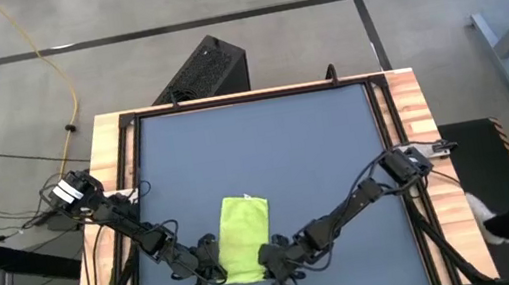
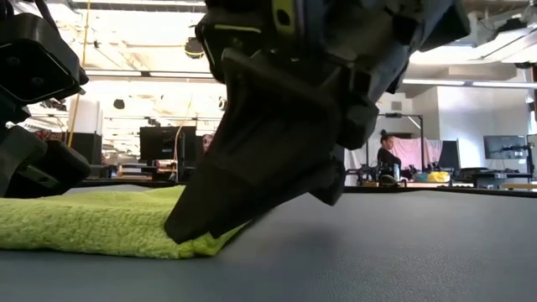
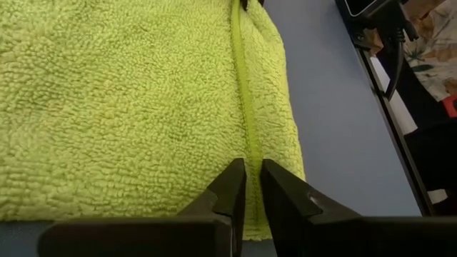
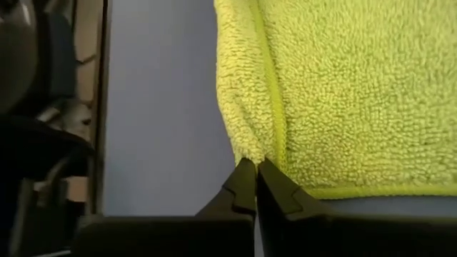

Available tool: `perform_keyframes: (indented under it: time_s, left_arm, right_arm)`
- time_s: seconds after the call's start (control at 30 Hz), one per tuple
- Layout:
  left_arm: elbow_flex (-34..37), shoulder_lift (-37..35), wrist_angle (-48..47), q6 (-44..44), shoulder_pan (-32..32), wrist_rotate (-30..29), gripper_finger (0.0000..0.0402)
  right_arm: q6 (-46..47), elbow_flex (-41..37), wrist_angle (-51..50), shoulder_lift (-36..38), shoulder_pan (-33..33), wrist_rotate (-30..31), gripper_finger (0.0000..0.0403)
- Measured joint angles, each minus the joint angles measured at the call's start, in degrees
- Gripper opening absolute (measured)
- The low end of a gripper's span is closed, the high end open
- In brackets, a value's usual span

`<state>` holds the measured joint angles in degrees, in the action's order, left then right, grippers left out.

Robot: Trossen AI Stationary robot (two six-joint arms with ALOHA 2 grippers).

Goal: Roll towel
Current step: Roll the green towel

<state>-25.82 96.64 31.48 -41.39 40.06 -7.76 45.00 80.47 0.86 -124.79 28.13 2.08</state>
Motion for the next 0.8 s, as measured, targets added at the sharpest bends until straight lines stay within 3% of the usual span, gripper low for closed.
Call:
perform_keyframes:
  time_s: [0.27, 0.57, 0.8]
  left_arm:
    - [0.0, -2.15, -0.16, 1.77, -0.22, 0.1, 0.0043]
    - [0.11, -15.88, -12.91, 10.56, -3.38, -2.0, 0.0044]
    - [0.04, -28.28, -18.06, 29.07, -1.19, 0.32, 0.0044]
  right_arm:
    - [11.12, -0.07, 1.55, -0.11, -0.49, -2.39, 0.0016]
    - [14.71, -0.07, 1.56, -0.13, 0.49, -2.39, 0.0016]
    - [14.72, -0.07, 1.63, -0.13, 0.11, -2.19, 0.0016]
